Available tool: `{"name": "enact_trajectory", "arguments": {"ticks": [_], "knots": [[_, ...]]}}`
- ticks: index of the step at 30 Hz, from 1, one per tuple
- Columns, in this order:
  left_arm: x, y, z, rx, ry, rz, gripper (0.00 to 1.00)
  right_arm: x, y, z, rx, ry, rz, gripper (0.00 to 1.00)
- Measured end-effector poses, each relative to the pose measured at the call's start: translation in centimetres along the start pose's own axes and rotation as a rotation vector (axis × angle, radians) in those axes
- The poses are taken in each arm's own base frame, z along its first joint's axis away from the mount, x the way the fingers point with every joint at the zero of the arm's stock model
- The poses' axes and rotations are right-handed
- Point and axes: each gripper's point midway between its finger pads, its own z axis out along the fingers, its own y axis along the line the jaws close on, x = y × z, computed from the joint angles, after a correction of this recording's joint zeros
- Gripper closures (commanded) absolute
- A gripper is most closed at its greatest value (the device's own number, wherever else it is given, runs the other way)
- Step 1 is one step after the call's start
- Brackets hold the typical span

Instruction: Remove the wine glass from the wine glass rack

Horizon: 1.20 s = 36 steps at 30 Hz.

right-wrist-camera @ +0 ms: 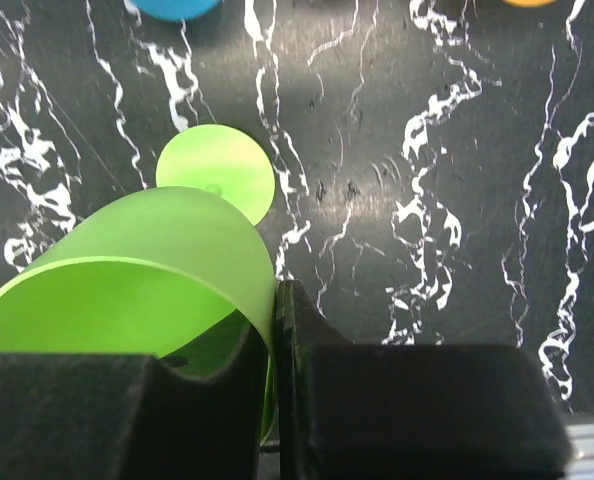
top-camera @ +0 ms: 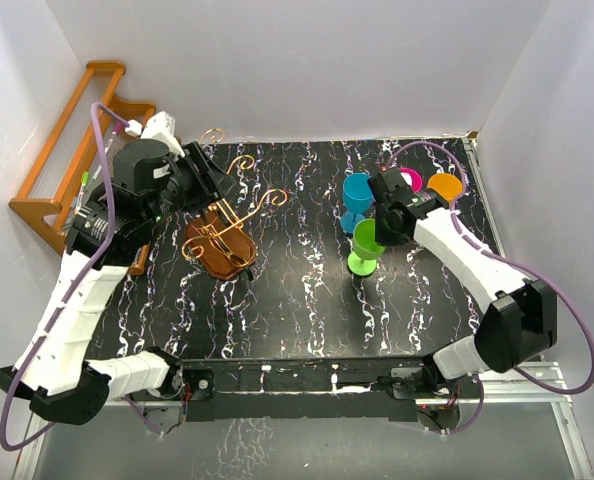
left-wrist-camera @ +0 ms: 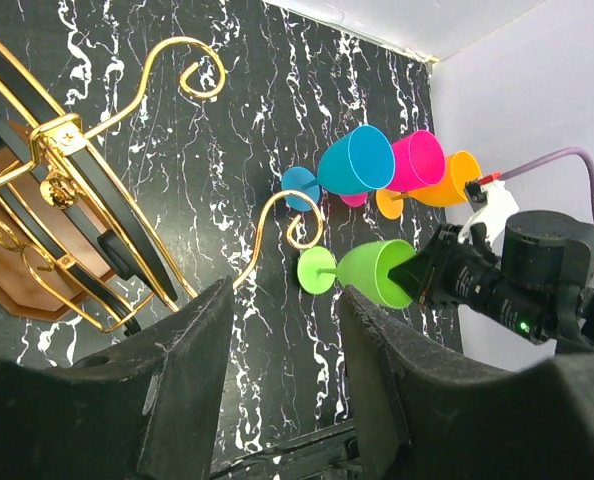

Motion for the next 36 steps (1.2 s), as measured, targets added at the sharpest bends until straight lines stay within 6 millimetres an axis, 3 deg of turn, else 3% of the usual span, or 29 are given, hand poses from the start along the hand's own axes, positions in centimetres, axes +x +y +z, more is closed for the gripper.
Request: {"name": "enact_trajectory", "arguments": {"ticks": [7,13,16,17,23,29,30,32,36], "knots": [[0.1,0.3,-0.9,0.004,-0.013,-0.002,0.56,-1.4,0.3,2.3,0.01,-0.02,0.024,0.85],[0.2,0.5,-1.0,0.0,-0.013,-0.002,0.55,-2.2,0.6,2.7,0.004,-0.039,0.033,0.52],[0.4,0.7,-1.0,-0.005,-0.009,-0.001,0.55,-2.8,0.7,2.3,-0.003,-0.054,0.034,0.25],[0.5,0.7,-0.9,-0.005,-0.008,-0.001,0.54,-3.2,0.8,2.1,-0.007,-0.064,0.035,0.2],[0.5,1.1,-0.7,-0.02,-0.014,0.001,0.54,-6.9,1.1,-2.0,-0.062,-0.19,0.055,0.15],[0.1,0.9,-0.2,-0.013,-0.037,0.009,0.48,-10.2,1.5,-7.8,-0.157,-0.347,0.098,0.12],[-0.1,0.8,0.0,-0.006,-0.046,0.012,0.47,-10.6,1.4,-10.2,-0.207,-0.405,0.112,0.11],[-0.2,0.7,0.0,-0.002,-0.052,0.014,0.47,-10.6,1.4,-10.8,-0.22,-0.418,0.116,0.05],[-0.8,0.1,0.3,0.017,-0.075,0.019,0.47,-11.3,1.7,-12.4,-0.261,-0.464,0.121,0.01]]}}
